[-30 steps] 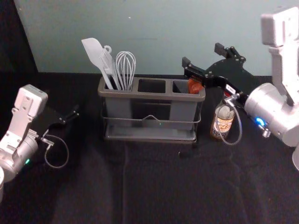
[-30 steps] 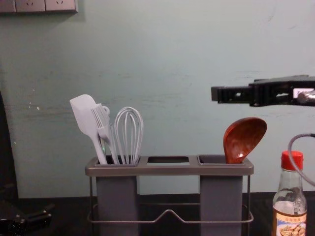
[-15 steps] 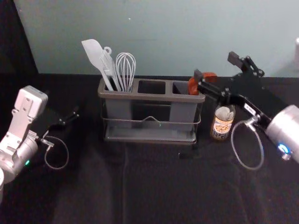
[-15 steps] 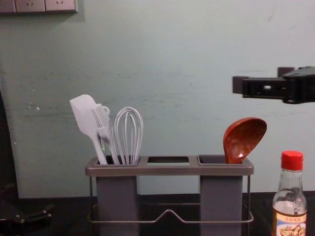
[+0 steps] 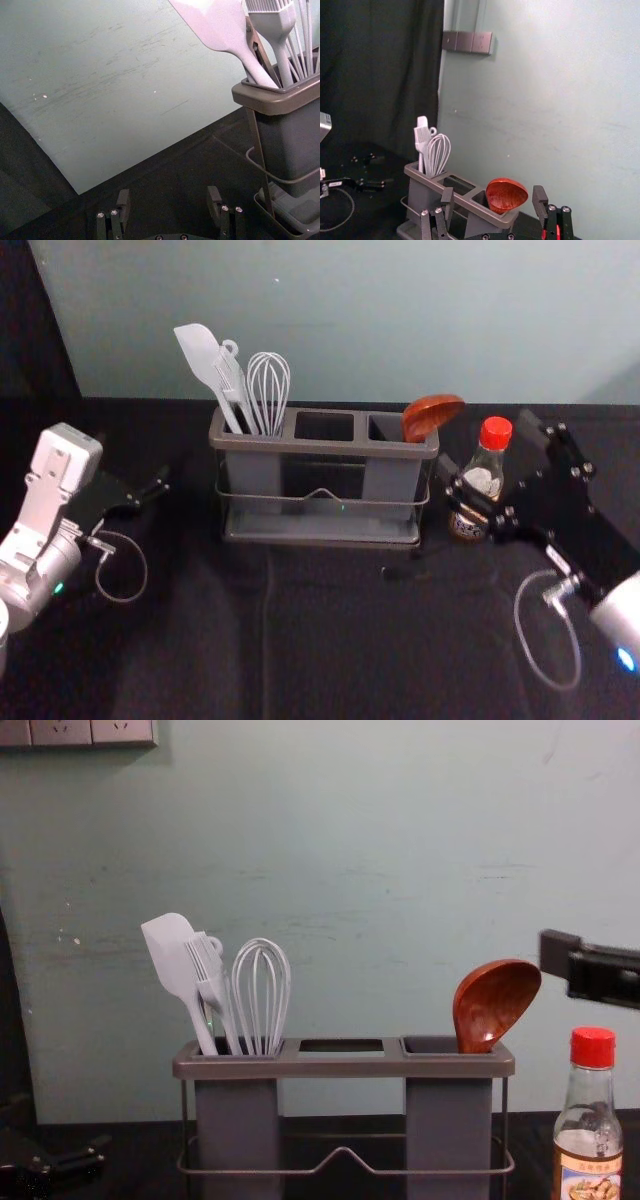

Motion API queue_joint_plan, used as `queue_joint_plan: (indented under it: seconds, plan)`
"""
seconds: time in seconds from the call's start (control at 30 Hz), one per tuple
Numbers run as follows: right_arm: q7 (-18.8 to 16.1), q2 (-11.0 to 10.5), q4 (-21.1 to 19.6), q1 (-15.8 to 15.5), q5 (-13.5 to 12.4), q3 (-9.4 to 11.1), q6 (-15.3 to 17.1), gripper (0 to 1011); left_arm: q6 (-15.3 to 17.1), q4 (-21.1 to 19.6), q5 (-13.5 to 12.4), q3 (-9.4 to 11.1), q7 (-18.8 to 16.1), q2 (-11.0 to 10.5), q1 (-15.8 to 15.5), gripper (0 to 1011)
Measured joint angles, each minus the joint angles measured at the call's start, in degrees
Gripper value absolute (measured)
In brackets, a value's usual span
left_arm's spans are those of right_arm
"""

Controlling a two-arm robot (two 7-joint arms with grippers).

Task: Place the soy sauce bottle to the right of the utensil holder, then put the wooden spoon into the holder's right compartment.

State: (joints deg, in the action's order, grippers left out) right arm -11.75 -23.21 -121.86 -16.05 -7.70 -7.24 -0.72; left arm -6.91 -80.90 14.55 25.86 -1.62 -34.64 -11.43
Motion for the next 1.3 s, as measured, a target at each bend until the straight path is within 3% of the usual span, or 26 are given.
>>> queue_joint_plan:
  seconds: [0.17,0.53,0.83,1.3]
  plan:
    - [1.2,1.1,1.2,-4.8,2.6,0.3,-7.7,1004,0.0,0.0,0.0,0.0,0.0,0.0,0.0,1005]
    - [-0.1,2.1,6.8,-7.5,3.1,1.0,-13.5,1004,0.0,0.0,0.0,0.0,0.0,0.0,0.0,1005]
    - [-1.4,3.6,11.5,-6.8,2.3,1.8,-14.4,1004,0.0,0.0,0.0,0.0,0.0,0.0,0.0,1005]
    - [-3.1,5.6,17.1,-4.3,-1.0,2.4,-11.5,1004,0.0,0.0,0.0,0.0,0.0,0.0,0.0,1005]
